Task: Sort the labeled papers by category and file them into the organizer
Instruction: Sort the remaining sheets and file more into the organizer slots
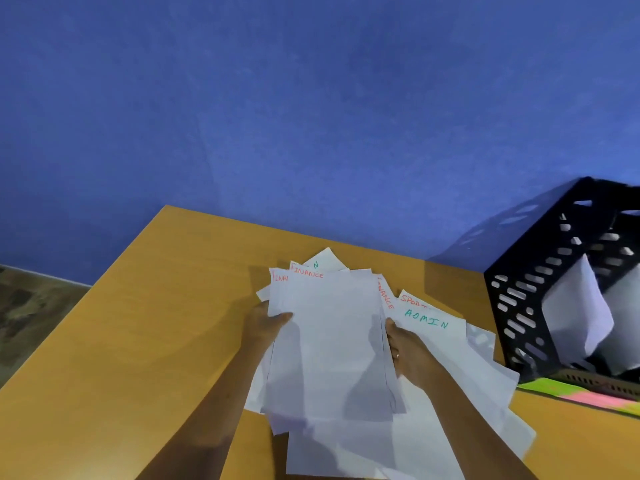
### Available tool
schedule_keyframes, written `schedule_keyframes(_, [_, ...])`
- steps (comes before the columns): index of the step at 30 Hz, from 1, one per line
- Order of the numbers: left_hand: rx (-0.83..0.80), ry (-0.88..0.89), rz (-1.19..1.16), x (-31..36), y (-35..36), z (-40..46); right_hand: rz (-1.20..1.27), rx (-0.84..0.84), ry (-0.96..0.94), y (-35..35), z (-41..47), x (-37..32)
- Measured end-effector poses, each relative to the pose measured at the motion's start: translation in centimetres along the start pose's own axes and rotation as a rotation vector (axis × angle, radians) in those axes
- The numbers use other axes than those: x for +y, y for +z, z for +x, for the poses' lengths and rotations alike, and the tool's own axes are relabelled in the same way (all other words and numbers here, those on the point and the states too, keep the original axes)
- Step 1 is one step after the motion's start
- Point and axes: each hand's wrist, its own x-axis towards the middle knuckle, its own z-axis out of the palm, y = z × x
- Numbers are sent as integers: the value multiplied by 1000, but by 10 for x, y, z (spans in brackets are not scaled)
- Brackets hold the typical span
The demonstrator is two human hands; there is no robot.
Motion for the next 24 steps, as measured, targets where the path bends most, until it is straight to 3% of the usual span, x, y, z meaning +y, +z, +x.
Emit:
schedule_keyframes(2, [-57, -31, 28, 1, 1, -1, -46, 47, -83, 2, 1, 3])
schedule_keyframes(6, [-181, -26, 55, 7, 1, -2, -404, 55, -85, 11, 5, 6])
schedule_keyframes(12, [90, 167, -97, 19, 4, -1, -253, 56, -154, 9, 11, -2])
schedule_keyframes(14, [38, 213, -162, 23, 3, -1, -249, 27, -174, 12, 11, -9])
schedule_keyframes(16, [-33, 102, -250, 28, 1, -1, -218, -17, -203, 17, 12, -14])
schedule_keyframes(19, [-192, -19, -314, 30, 0, 0, -274, 102, -201, 28, 14, -19])
schedule_keyframes(24, [-164, -16, -417, 24, -5, -1, -344, 151, -184, 38, 15, -15])
